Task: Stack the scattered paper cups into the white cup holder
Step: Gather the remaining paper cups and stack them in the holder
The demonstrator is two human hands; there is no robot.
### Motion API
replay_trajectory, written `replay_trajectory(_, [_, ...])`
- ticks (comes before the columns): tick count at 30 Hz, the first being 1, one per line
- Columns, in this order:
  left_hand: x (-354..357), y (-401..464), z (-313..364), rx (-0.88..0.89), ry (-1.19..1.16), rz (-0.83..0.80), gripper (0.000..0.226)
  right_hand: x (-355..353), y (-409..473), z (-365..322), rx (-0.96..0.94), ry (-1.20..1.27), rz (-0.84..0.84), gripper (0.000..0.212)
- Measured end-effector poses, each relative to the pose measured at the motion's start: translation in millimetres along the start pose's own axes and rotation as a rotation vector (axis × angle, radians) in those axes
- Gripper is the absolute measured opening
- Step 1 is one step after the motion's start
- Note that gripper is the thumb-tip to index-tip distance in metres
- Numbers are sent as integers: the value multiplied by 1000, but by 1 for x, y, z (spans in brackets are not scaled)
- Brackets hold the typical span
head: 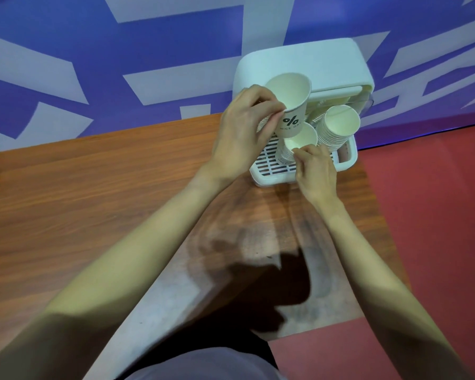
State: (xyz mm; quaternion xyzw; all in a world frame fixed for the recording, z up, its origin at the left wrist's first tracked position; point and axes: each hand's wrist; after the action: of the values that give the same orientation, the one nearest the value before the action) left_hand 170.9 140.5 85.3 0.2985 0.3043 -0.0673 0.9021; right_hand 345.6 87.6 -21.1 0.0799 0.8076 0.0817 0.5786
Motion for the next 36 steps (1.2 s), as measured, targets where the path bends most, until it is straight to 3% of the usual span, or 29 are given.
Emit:
replay_trajectory(5, [17, -1, 4, 128, 44, -29, 11, -12, -12, 2, -29, 151, 26, 37])
replay_trajectory(10, [39, -6, -1, 260, 148, -86, 8, -26, -39, 10, -10, 198, 131, 40])
replay_trajectory(17, [60, -15, -5, 241, 255, -172, 18, -28, -65, 21, 4, 144, 33, 42])
replay_trajectory(20, [67, -12, -5, 246, 293, -174, 11, -28, -69, 18, -4, 141, 21, 41])
replay_trajectory(27, [67, -15, -1, 264, 253, -182, 17, -27, -76, 12, -7, 155, 20, 41])
replay_trajectory(32, [53, -27, 1, 265, 209, -87, 13, -23, -51, 12, 52, 256, 42, 44])
replay_trajectory(36, [32, -42, -1, 224, 164, 36, 22, -15, -15, 10, 141, 299, 26, 51])
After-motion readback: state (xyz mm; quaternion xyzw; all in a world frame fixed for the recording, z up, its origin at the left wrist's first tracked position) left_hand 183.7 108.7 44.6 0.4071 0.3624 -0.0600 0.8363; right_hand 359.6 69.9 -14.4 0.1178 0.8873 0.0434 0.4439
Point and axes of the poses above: each hand's wrist, its own y-axis towards the middle knuckle, its own x-axis out of the palm, z = x × y, and after that the axes turned 5 degrees about -x, right-handed
